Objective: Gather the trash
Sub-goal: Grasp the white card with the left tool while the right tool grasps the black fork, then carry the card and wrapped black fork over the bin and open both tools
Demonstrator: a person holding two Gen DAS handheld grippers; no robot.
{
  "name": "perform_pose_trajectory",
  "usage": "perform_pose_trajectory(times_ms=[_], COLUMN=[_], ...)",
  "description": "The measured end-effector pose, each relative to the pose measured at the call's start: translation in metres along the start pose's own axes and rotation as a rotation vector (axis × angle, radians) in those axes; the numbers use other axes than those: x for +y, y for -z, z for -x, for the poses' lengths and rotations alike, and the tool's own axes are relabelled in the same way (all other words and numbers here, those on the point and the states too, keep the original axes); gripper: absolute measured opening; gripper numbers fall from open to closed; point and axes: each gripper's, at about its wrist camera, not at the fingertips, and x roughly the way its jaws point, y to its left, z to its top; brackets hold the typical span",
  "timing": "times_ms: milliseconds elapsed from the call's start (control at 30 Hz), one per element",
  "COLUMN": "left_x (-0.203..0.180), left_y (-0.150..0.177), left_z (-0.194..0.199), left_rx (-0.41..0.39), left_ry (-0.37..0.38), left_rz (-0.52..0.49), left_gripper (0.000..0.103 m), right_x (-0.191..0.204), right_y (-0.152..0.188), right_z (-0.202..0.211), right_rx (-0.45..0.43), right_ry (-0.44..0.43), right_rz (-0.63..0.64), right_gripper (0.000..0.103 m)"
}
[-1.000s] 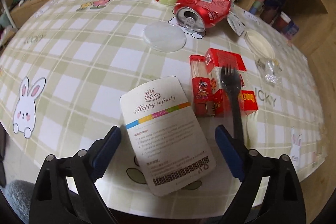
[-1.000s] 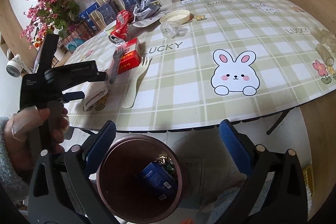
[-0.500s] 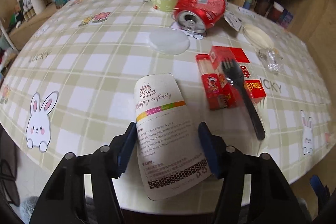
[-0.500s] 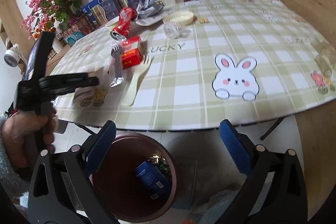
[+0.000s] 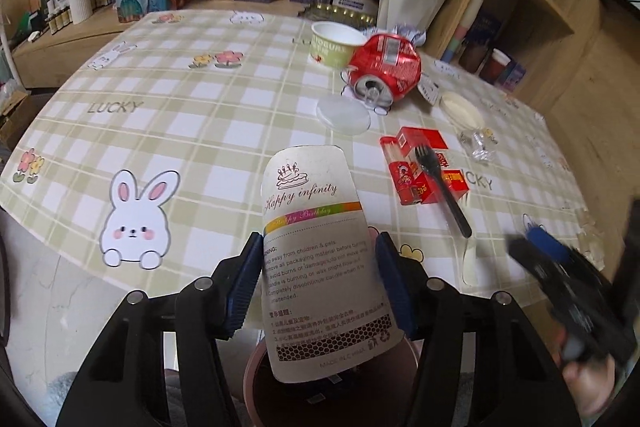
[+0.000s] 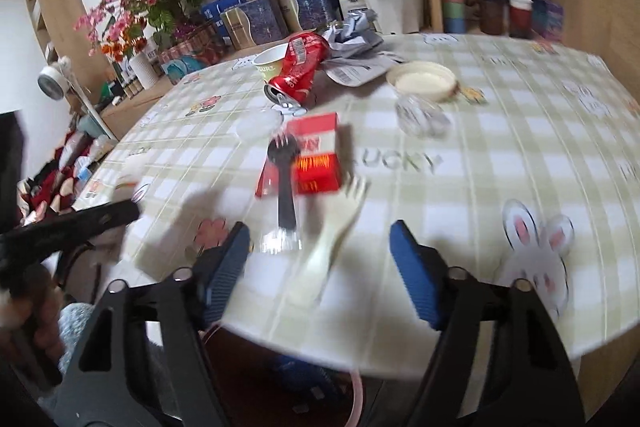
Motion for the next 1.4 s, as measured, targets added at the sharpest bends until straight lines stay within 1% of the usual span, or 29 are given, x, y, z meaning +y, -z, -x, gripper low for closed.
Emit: perform_pose_trajectory(times_ms=[33, 67, 167, 300, 333, 400, 433, 500, 533, 567, 667, 800, 900, 1000, 1200, 1400], left_x=[0.002, 0.005, 0.014, 0.027, 0.029, 0.033, 0.034, 0.036, 0.036, 0.036, 0.034, 0.030, 0.026, 0.019, 0.014, 0.004], left_y=[0.001, 0.003, 0.006, 0.010, 0.011, 0.013, 0.013, 0.014, 0.015, 0.015, 0.016, 0.019, 0.024, 0.033, 0.052, 0.073], left_z=[0.004, 0.006, 0.013, 0.018, 0.019, 0.021, 0.022, 0.024, 0.025, 0.027, 0.031, 0.039, 0.044, 0.050, 0.056, 0.058], left_rx=[-0.004, -0.006, -0.014, -0.019, -0.020, -0.021, -0.020, -0.023, -0.026, -0.030, -0.040, -0.053, -0.053, -0.046, -0.024, 0.016], left_ry=[0.004, 0.008, 0.012, 0.022, 0.023, 0.030, 0.036, 0.044, 0.049, 0.053, 0.061, 0.075, 0.089, 0.095, 0.114, 0.124], left_rz=[0.003, 0.007, 0.024, 0.048, 0.050, 0.058, 0.064, 0.070, 0.071, 0.069, 0.058, 0.045, 0.034, 0.005, -0.018, -0.067], left_gripper=[0.056, 0.056, 0.056, 0.056, 0.056, 0.056, 0.056, 0.056, 0.056, 0.056, 0.056, 0.056, 0.056, 0.056, 0.056, 0.056], right_x=[0.003, 0.006, 0.013, 0.019, 0.019, 0.019, 0.018, 0.017, 0.017, 0.019, 0.026, 0.029, 0.030, 0.034, 0.039, 0.033], right_y=[-0.004, -0.008, -0.018, -0.021, -0.021, -0.022, -0.022, -0.021, -0.020, -0.020, -0.016, -0.009, 0.002, 0.014, 0.046, 0.076], right_z=[-0.006, -0.014, -0.040, -0.060, -0.063, -0.069, -0.072, -0.072, -0.070, -0.065, -0.050, -0.026, -0.005, 0.015, 0.046, 0.069], right_rx=[0.009, 0.024, 0.074, 0.110, 0.116, 0.134, 0.145, 0.157, 0.152, 0.141, 0.109, 0.068, 0.042, 0.025, 0.027, 0.027], right_ry=[-0.001, -0.002, 0.001, 0.004, 0.003, -0.003, -0.008, -0.033, -0.044, -0.054, -0.068, -0.105, -0.133, -0.138, -0.121, -0.139], right_rz=[0.005, 0.010, 0.014, 0.008, 0.000, -0.026, -0.042, -0.086, -0.097, -0.099, -0.093, -0.131, -0.162, -0.166, -0.144, -0.196], right_gripper=[0.058, 0.054, 0.051, 0.050, 0.048, 0.038, 0.026, 0.019, 0.012, 0.007, 0.007, 0.007, 0.007, 0.007, 0.007, 0.007])
